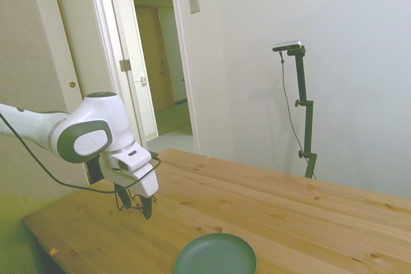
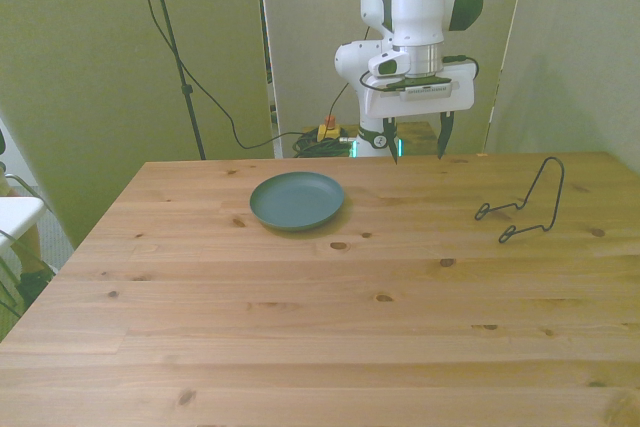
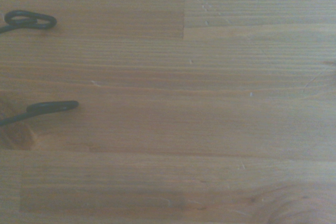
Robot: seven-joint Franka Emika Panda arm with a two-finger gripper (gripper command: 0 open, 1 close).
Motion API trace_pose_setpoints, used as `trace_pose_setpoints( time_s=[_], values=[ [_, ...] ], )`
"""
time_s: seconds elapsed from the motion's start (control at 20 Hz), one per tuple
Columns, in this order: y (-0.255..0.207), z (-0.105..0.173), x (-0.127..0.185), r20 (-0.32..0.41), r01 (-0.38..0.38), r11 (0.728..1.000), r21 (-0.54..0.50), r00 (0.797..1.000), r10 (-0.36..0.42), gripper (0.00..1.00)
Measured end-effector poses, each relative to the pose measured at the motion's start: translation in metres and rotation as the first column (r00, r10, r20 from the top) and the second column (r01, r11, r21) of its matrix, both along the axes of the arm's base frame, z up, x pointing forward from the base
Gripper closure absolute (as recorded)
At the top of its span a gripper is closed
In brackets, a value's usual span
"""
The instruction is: Load the plate
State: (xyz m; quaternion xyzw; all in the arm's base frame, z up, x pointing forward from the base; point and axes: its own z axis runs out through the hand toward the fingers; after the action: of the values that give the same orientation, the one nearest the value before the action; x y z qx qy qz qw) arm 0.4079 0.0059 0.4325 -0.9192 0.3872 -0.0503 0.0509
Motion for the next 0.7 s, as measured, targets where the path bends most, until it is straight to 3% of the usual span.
trace_pose_setpoints(
  time_s=[0.15,0.4,0.55,0.7],
  values=[
    [-0.003,-0.003,-0.001,-0.014,-0.010,1.000,-0.014,1.000,0.010,0.00],
    [-0.044,-0.013,-0.013,-0.076,-0.084,0.980,-0.182,0.995,0.071,0.00],
    [-0.070,-0.025,-0.024,-0.116,-0.140,0.952,-0.272,0.987,0.111,0.00],
    [-0.084,-0.044,-0.034,-0.145,-0.239,0.901,-0.362,0.969,0.198,0.00]
  ],
)
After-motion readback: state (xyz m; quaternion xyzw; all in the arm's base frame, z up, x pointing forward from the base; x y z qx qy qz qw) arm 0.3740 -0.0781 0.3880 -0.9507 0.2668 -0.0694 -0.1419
